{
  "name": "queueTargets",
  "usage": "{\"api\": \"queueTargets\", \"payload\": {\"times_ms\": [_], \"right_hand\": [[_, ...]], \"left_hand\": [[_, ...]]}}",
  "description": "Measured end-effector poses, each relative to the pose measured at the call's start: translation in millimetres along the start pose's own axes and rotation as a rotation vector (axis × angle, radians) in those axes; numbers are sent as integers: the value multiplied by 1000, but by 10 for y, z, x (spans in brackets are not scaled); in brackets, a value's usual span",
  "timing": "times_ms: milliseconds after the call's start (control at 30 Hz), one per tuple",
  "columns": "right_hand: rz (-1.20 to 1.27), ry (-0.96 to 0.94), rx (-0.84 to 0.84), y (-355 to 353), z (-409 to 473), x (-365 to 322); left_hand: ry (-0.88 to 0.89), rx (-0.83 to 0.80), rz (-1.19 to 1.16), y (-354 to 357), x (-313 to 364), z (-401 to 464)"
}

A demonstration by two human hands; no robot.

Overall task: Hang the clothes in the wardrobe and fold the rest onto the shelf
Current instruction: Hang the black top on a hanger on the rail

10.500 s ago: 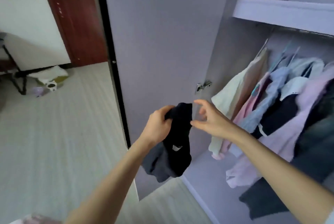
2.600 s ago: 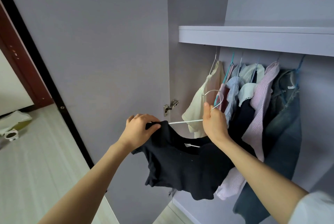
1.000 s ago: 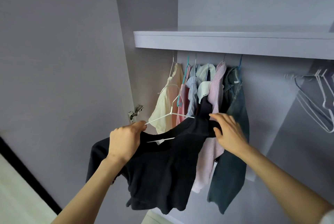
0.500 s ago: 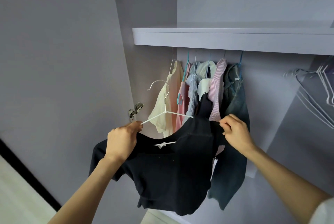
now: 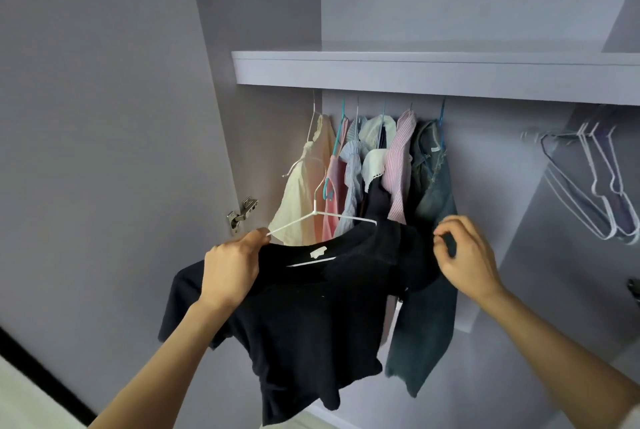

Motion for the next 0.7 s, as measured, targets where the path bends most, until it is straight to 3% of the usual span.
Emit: {"api": "queueTargets", "payload": {"times_ms": [133, 233, 367, 533, 700], "right_hand": [[11, -68, -370, 359, -12, -140], [20, -47, -490, 432, -147, -91], [133, 145, -738, 409, -522, 202], [119, 392, -847, -53, -927, 545], [-184, 637, -1009, -688, -1337, 965]], "left_hand": [[-77, -115, -119, 256, -87, 4], [-97, -213, -245, 484, -37, -4], [-85, -396, -307, 991, 224, 5], [-37, -708, -312, 1709, 753, -105], [46, -904, -334, 2181, 1394, -272]]}}
Point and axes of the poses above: each hand's wrist, its own z-axis towards the middle knuckle, its own y-axis out of the palm, x = y × z, the point moved 10 cm from there along z, towards the middle knuckle, and after that the axes turned 10 degrees about -y, right-handed, at the moved point
